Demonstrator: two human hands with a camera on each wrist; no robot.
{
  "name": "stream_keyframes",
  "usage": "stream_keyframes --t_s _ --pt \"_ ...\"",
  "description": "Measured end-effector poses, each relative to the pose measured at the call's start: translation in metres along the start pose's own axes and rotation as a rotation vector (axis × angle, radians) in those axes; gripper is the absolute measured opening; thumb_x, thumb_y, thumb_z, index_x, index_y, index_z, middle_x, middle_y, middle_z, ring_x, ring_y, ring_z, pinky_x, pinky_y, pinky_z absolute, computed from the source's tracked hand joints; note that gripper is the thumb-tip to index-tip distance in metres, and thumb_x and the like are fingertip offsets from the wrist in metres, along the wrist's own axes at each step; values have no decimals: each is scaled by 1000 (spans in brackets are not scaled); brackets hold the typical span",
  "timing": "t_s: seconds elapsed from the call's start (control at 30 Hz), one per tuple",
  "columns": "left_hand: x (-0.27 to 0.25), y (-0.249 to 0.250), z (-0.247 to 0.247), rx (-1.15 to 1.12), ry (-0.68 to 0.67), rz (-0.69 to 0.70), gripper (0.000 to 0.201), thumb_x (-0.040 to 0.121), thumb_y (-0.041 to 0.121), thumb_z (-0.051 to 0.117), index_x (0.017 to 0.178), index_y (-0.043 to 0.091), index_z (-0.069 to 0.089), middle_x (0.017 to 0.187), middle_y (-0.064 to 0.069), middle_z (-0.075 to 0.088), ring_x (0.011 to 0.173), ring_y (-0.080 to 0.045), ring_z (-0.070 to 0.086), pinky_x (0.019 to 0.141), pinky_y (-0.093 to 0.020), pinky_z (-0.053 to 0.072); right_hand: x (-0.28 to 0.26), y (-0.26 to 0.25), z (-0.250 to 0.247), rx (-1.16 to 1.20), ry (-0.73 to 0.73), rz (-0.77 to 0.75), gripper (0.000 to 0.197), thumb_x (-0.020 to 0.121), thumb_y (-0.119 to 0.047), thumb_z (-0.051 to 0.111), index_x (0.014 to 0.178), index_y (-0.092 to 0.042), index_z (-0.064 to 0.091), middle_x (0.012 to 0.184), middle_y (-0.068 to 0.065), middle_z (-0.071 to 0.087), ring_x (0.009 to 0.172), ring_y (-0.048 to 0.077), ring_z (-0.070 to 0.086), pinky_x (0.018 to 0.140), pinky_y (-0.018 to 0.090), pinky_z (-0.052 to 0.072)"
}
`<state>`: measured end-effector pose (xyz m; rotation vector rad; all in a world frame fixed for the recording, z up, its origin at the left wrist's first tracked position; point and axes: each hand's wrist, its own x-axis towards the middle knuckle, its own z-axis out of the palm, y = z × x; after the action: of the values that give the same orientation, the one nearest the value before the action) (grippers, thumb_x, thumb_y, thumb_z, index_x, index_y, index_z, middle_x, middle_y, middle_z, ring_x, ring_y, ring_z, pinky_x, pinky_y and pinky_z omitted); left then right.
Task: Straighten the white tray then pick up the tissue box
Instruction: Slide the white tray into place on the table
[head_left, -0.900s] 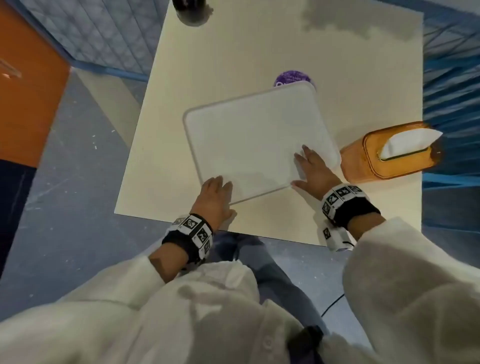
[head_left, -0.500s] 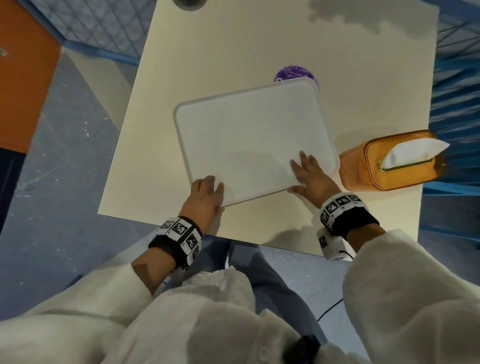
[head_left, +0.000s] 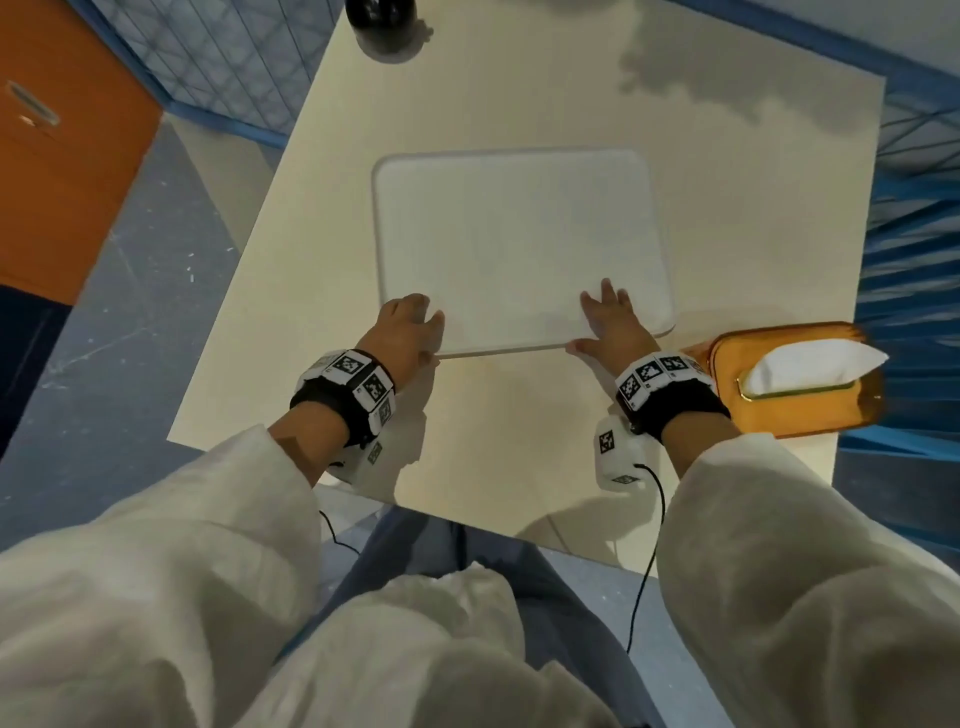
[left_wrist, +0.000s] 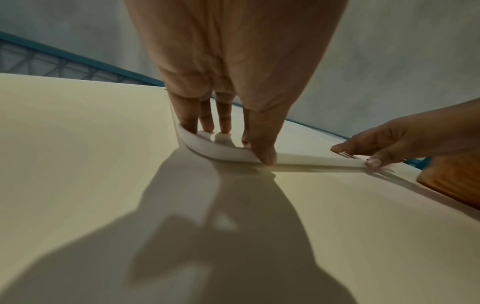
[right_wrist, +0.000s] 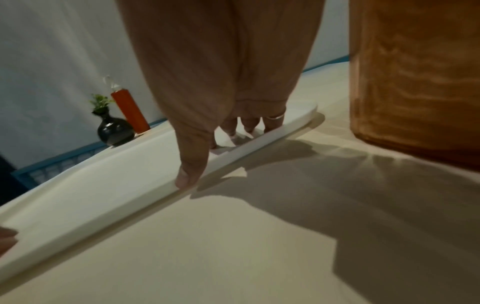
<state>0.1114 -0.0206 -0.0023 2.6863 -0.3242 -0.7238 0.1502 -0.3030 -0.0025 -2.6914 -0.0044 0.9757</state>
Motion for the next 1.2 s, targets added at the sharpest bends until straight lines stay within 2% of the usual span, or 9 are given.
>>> stream_keyframes --t_s 0.13,0.27,0.43,0.6,0.8,1.03,1.2 --pt "31 -2 -16 9 -22 8 53 89 13 54 137 9 33 151 -21 19 137 -42 14 110 -52 31 29 3 -20 136 41 34 84 80 -28 68 145 -13 17 159 10 -5 145 29 -8 120 48 5" --pt "62 -2 -31 25 -2 29 53 89 13 54 136 8 32 150 -22 20 137 -42 14 108 -54 34 59 1 -37 169 110 74 95 71 -34 76 144 -15 20 159 6 -3 146 26 -5 120 50 3" --pt "102 -5 -50 47 -11 48 54 89 17 55 137 10 31 150 -20 19 136 -40 15 107 -51 35 95 6 -62 155 116 105 103 64 -37 80 144 -15 19 159 5 0 146 26 -3 120 51 8" --pt "138 -5 -64 44 -16 62 53 89 15 54 137 10 31 150 -17 19 137 -37 14 108 -50 35 124 14 -87 135 104 121 109 64 -39 80 146 -12 14 159 4 6 146 25 -2 121 47 8" --pt "176 2 -81 39 -7 51 52 89 20 55 135 13 34 150 -16 20 136 -37 16 107 -50 37 153 23 -120 109 83 117 102 68 -35 78 146 -14 15 159 5 -1 146 24 -3 119 39 8" --pt "212 8 -101 103 -23 88 51 90 22 54 134 9 34 148 -20 21 134 -40 18 104 -49 37 181 30 -145 79 113 108 99 69 -37 77 145 -17 18 159 6 -3 146 24 -1 120 39 9" --pt "220 10 -115 84 -38 64 51 88 21 56 134 12 37 148 -17 22 134 -39 20 107 -47 35 186 31 -145 133 159 114 99 67 -40 78 144 -17 21 159 6 0 146 25 -1 121 41 10"
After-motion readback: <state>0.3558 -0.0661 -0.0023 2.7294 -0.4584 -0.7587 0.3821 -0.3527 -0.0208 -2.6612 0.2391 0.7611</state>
